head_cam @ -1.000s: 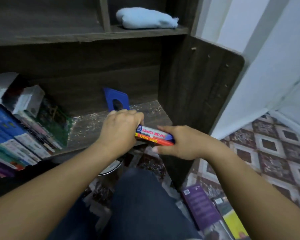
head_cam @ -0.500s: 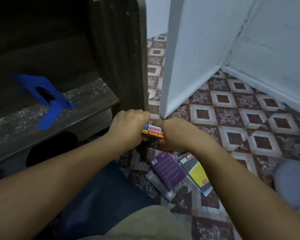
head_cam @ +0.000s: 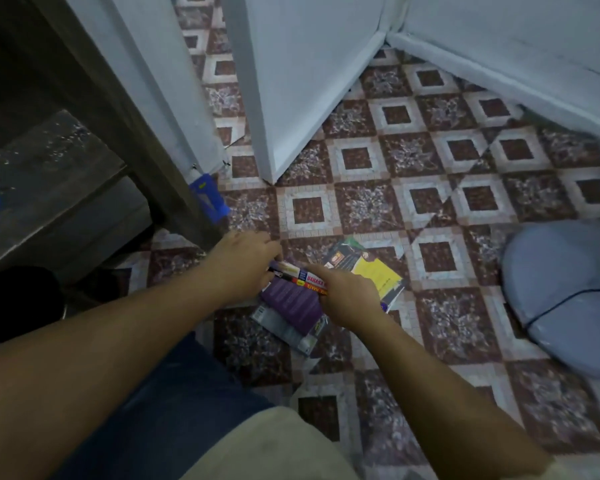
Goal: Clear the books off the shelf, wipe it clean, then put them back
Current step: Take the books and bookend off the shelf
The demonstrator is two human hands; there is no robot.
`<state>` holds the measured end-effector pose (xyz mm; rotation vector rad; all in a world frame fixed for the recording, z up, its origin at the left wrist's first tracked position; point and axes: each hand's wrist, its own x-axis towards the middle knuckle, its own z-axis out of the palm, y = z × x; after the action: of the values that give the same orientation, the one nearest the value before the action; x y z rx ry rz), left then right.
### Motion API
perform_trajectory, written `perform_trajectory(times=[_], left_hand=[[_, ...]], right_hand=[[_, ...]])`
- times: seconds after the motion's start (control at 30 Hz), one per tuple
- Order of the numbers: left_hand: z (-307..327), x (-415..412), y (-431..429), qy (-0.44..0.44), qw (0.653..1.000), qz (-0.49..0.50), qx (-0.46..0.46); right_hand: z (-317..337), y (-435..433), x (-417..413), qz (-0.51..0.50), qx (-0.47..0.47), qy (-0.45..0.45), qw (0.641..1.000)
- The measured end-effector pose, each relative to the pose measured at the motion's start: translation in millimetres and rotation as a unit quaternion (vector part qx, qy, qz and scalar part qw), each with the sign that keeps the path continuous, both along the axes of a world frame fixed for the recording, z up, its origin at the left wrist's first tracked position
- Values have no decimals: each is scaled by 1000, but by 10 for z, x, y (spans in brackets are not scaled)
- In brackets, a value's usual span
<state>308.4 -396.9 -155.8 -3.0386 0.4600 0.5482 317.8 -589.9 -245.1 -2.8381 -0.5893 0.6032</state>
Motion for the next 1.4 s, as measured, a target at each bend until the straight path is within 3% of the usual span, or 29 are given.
perform_trajectory(times=[0.33,0.73,1.0,1.23,1.33,1.4], left_hand=[[-328,367,50,-21,998,-35,-52],[-688,385,181,-6,996,-55,-67],[-795,444,121,-3,996,-37,-80],[-779,391,84,8,997,-21,-74],[-673,339,132,14,997,-8,-73],[-565,300,179,15,997,7,-72]], right_hand=[[-679,-142,617,-132,-59,-16,989],[-1688,-300,627,-119,-101,-18,988],[-2139,-275,400,-134,-56,154,977],[-1923,-352,666,-97,-59,294,949],[-1726,-312,775,-55,-82,296,950],[-1569,-230,755,-93,-72,240,964]])
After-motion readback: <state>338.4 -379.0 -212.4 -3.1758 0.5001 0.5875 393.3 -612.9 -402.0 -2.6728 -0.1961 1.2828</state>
